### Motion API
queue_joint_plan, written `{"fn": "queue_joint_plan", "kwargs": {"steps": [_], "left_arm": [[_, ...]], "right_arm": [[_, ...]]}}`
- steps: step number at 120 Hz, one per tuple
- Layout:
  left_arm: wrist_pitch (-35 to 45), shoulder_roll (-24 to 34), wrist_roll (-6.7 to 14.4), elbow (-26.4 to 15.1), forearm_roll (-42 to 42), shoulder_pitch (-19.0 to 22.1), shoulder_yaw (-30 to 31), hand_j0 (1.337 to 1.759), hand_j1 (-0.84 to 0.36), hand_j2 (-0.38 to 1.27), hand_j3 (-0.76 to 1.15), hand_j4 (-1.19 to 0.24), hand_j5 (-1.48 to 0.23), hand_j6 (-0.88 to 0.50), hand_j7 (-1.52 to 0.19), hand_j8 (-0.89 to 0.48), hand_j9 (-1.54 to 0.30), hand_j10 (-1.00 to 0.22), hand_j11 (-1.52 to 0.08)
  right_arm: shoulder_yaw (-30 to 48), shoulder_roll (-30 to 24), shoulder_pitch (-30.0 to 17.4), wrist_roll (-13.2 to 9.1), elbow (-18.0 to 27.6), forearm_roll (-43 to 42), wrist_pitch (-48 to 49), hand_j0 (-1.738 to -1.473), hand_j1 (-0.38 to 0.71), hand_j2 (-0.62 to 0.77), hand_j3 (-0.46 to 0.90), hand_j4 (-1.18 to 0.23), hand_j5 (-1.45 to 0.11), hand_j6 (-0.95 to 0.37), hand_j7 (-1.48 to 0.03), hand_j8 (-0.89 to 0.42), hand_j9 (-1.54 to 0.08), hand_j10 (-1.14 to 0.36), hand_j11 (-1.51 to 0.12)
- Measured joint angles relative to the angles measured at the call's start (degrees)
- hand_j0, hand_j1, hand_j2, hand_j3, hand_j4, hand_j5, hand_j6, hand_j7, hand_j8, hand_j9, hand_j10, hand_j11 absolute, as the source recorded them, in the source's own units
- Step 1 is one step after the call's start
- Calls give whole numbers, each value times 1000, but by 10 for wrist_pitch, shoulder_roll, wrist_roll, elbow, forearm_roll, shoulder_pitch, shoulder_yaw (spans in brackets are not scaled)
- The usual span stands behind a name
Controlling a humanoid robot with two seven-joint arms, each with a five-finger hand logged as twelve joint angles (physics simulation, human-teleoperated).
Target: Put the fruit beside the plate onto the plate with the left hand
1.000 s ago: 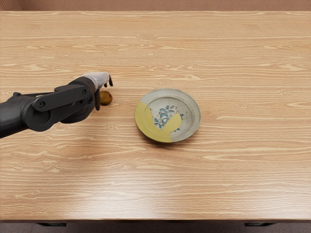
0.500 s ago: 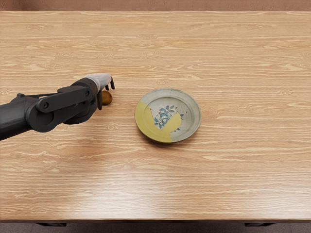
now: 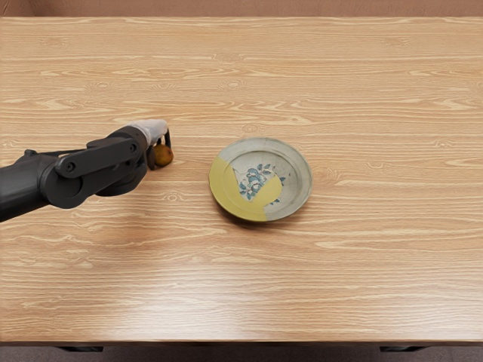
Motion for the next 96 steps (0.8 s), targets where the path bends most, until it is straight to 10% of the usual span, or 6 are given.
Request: {"fn": "queue_joint_plan", "kwargs": {"steps": [22,96], "left_arm": [[-5,0,0,-3,-3,-5,2,1658,-312,353,-419,-599,-899,-555,-909,-579,-913,-648,-909],[-54,11,0,-67,-17,-64,-6,1656,-327,404,-29,-606,-966,-574,-960,-616,-961,-720,-962]], "right_arm": [[0,0,0,0,0,0,0,-1658,-349,0,0,0,0,0,0,0,0,0,0],[0,0,0,0,0,0,0,-1658,-349,0,0,0,0,0,0,0,0,0,0]]}}
